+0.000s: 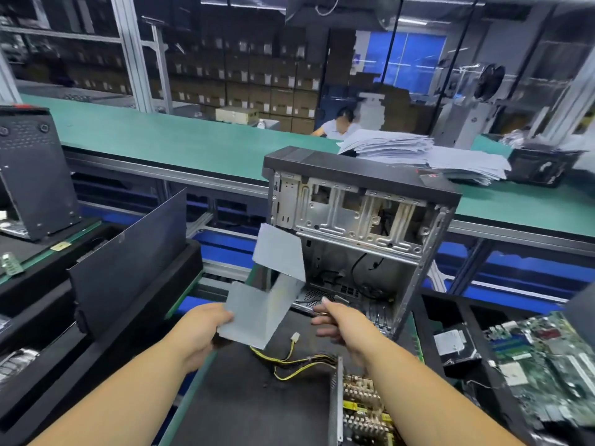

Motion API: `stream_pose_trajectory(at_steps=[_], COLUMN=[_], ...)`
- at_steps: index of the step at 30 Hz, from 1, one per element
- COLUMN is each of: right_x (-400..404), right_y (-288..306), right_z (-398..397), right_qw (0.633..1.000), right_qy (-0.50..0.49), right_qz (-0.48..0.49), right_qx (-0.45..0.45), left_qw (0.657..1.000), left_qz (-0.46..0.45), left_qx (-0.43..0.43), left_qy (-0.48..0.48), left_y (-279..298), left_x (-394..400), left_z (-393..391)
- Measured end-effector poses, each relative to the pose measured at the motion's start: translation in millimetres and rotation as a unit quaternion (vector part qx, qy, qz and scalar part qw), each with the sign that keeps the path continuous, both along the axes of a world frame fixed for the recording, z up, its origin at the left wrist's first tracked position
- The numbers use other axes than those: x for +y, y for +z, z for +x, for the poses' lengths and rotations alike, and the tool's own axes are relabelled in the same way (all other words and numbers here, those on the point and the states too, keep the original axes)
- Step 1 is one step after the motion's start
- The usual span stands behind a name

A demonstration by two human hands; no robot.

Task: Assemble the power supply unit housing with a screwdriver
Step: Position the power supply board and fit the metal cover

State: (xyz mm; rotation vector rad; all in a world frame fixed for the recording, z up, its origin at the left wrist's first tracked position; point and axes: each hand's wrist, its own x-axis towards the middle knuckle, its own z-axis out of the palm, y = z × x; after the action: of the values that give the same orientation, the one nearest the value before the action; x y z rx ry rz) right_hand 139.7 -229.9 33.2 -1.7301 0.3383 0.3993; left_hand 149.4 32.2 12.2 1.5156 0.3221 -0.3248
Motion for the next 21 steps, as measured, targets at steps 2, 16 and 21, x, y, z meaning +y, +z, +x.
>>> stream_pose_trajectory(at_steps=[2,16,21], right_x=[-9.0,-78.2,-107.0], right_y=[13.9,57.5,58.1], right_z=[-11.1,-62.7,-71.3], right_qw=[0.995,0.952,0.988], right_qy=[-0.031,-0.041,-0.042], right_qz=[0.098,0.287,-0.071], right_qx=[0.020,0.092,-0.134], left_qw=[0.998,0.967,0.964], left_qz=[-0.054,-0.175,-0.167], left_qx=[0.030,0.095,0.127], left_qy=[-0.015,-0.157,-0.163], left_y=[5.2,15.6,8.8], left_x=[-23.5,-140.7,-161.5], left_z=[-1.6,-18.8,-15.6])
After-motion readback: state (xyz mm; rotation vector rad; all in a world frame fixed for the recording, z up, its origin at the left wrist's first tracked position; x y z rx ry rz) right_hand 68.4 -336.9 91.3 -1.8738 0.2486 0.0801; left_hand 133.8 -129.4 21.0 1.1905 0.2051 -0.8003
